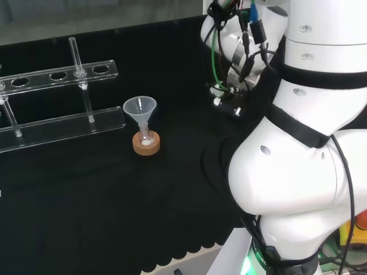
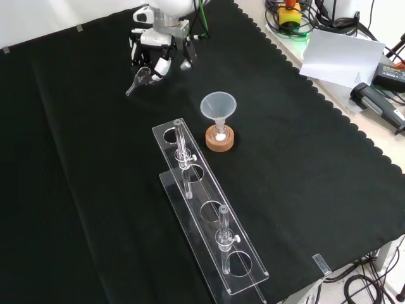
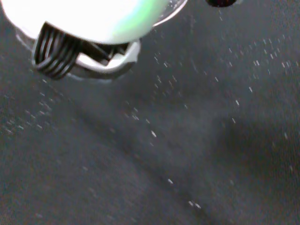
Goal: Put the weighing funnel back on the table.
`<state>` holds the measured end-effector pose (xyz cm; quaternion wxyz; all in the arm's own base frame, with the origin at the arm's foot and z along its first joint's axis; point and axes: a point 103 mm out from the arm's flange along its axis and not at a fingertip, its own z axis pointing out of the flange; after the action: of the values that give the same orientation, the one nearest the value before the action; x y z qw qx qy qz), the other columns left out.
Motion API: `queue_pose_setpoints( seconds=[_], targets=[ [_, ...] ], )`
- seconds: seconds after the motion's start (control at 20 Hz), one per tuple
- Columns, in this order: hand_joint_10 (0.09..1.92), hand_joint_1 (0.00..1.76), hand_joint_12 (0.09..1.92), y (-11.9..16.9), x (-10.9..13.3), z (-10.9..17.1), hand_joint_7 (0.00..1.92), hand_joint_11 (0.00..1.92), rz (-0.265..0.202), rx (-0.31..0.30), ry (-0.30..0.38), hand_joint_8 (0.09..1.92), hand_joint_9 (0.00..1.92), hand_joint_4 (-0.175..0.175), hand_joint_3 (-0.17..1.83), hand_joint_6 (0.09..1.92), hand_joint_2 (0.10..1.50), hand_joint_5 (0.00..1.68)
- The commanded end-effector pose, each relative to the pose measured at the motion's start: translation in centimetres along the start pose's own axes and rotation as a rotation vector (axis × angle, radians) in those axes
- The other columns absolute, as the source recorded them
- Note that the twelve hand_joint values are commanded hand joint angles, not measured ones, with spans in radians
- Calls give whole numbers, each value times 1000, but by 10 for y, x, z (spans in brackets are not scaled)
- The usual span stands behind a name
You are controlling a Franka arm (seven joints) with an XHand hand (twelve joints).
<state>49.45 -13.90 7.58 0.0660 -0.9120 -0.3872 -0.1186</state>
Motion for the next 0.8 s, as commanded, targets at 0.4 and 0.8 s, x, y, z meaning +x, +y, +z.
queue_pose_setpoints(
  seconds=[0.4,0.8],
  targets=[
    [125,1164,1494,-4,-19,30,1711,0,-17,64,-56,87,1188,175,854,344,476,1493],
    [87,920,1333,-18,-18,34,1346,0,-67,168,-164,87,1005,175,627,384,528,1305]
  ],
)
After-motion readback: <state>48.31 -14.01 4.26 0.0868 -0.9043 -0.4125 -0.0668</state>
